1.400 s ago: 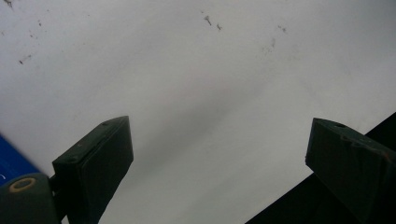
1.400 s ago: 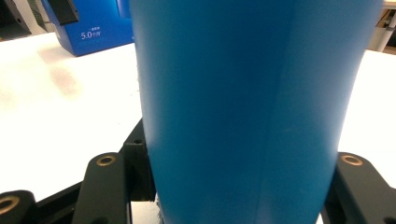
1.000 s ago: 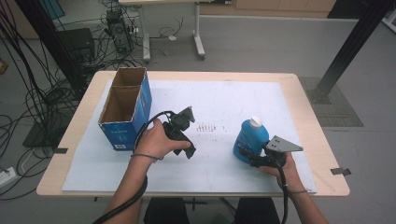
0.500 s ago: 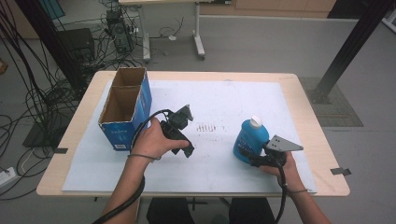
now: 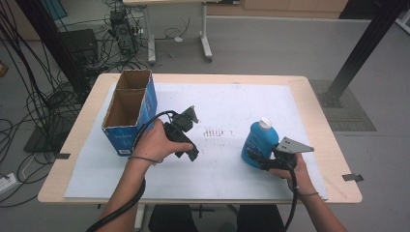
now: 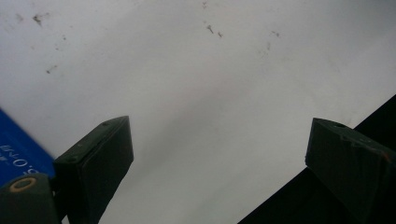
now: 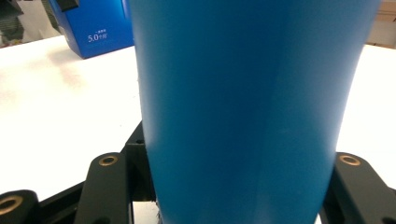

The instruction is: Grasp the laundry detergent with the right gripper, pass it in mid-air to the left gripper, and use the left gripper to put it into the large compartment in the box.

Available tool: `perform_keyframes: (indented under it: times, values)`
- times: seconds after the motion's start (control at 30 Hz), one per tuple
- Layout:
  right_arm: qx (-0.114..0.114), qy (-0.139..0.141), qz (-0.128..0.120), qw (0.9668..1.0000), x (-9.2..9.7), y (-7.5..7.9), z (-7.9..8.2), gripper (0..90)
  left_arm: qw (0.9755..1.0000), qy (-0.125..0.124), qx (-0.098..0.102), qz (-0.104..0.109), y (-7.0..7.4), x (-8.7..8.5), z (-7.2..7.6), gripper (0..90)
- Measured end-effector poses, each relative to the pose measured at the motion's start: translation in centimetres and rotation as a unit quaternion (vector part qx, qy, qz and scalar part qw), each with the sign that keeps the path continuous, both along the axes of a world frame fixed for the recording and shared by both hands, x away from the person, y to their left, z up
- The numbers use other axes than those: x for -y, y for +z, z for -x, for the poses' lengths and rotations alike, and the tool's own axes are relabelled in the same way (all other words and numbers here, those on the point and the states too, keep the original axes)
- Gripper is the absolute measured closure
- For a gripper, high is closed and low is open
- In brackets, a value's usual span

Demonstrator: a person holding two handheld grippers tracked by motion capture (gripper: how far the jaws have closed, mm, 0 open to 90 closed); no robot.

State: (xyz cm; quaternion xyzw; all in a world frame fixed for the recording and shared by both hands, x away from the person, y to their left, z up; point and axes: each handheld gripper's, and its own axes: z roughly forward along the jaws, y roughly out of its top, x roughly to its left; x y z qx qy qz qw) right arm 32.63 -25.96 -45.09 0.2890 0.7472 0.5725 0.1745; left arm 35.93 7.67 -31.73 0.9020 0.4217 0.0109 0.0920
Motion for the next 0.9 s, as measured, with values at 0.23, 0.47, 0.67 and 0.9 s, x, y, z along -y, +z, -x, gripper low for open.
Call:
perform_keyframes:
  times: [0.23,0.47,0.67,0.9]
  values:
    - [-0.007,0.020,0.002,0.9998,-0.2,0.7,-0.6,41.8,0.9999,-0.013,0.006,0.003,1.6,-0.6,-0.2,8.1]
    - [-0.015,0.034,-0.008,0.9993,0.2,2.3,-1.0,41.8,0.9996,-0.025,0.012,0.005,3.3,-1.1,0.2,8.2]
    - [-0.014,0.052,-0.007,0.9985,0.5,4.0,-1.3,41.9,0.9992,-0.035,0.016,0.013,4.6,-1.2,0.5,8.2]
    - [-0.014,0.080,-0.012,0.9966,0.6,5.9,-1.9,41.8,0.9977,-0.051,0.019,0.041,6.0,-1.1,0.9,8.7]
